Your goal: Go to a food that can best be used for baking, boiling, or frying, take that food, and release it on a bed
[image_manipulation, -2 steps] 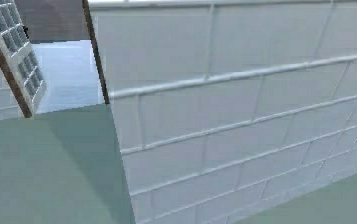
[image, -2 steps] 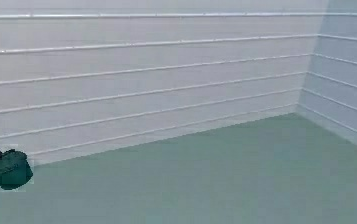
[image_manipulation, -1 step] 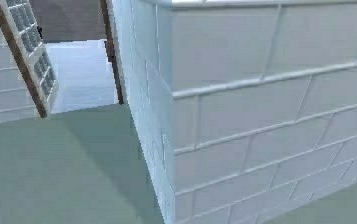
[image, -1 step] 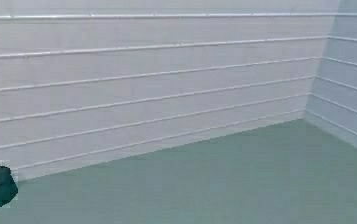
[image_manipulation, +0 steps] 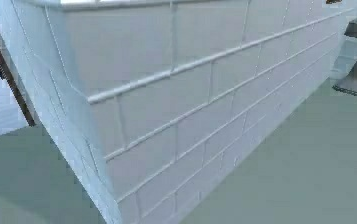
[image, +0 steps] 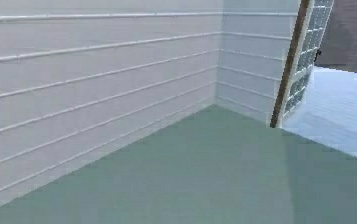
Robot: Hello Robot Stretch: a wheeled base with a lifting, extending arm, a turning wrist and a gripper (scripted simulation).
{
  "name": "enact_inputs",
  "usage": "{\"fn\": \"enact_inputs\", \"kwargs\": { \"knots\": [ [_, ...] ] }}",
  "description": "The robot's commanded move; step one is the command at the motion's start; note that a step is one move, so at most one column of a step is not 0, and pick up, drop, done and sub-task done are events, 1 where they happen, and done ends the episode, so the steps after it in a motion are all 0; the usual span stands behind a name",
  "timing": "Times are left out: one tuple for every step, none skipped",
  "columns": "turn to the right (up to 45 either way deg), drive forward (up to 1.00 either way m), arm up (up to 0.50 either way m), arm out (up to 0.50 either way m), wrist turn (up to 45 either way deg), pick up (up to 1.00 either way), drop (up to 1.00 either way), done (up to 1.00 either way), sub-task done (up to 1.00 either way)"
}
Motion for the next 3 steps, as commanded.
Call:
{"fn": "enact_inputs", "kwargs": {
  "knots": [
    [0.0, 0.35, 0.00, 0.00, 0.0, 0.00, 0.00, 0.00, 0.00],
    [42.0, 0.00, 0.00, 0.00, 0.0, 0.00, 0.00, 0.00, 0.00],
    [0.0, 1.00, 0.00, 0.00, 0.0, 0.00, 0.00, 0.00, 0.00]
  ]
}}
